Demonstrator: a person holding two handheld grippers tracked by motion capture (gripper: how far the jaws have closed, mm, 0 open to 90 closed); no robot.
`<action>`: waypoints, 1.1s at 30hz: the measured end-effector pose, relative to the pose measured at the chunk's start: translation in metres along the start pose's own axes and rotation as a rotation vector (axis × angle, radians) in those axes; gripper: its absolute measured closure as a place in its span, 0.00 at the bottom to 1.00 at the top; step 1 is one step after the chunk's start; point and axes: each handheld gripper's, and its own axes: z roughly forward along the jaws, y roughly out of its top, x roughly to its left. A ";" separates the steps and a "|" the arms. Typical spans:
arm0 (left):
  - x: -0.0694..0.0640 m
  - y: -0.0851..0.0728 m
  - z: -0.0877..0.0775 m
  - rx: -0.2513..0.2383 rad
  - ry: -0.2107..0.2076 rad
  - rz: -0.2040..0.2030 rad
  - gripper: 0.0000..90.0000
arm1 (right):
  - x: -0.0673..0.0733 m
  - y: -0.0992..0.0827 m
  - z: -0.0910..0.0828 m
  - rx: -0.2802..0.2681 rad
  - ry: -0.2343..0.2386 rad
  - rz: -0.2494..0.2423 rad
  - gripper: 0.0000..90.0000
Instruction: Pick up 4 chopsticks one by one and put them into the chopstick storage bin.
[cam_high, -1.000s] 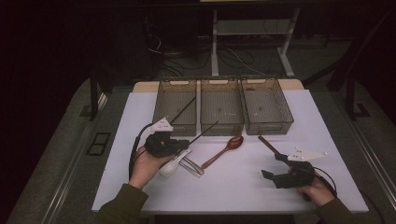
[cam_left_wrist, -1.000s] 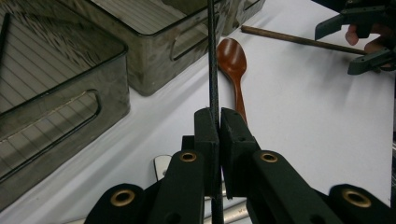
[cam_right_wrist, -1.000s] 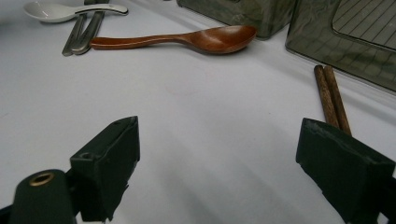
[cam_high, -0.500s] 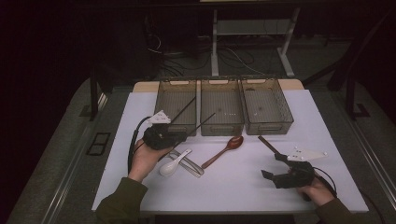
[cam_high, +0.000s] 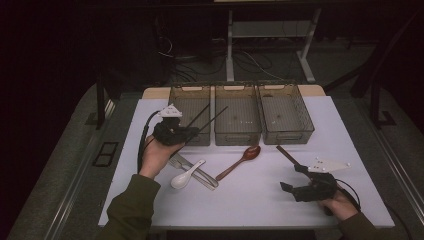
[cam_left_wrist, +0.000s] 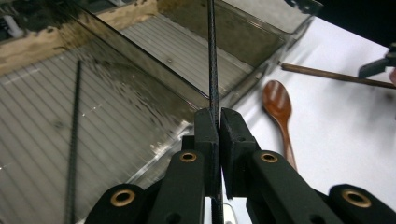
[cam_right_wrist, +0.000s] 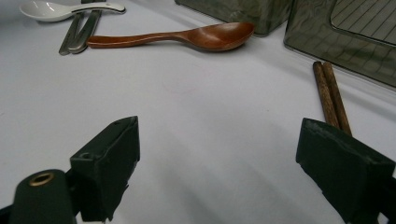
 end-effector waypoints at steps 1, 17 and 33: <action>0.002 0.003 0.000 0.000 0.006 0.000 0.94 | 0.000 0.000 0.000 -0.001 -0.001 -0.001 0.14; 0.041 0.033 0.008 0.015 0.091 -0.041 0.94 | 0.000 0.000 0.000 0.001 0.000 0.004 0.14; 0.075 0.040 0.032 0.031 0.161 -0.094 0.94 | 0.000 0.000 -0.001 -0.002 0.001 0.006 0.14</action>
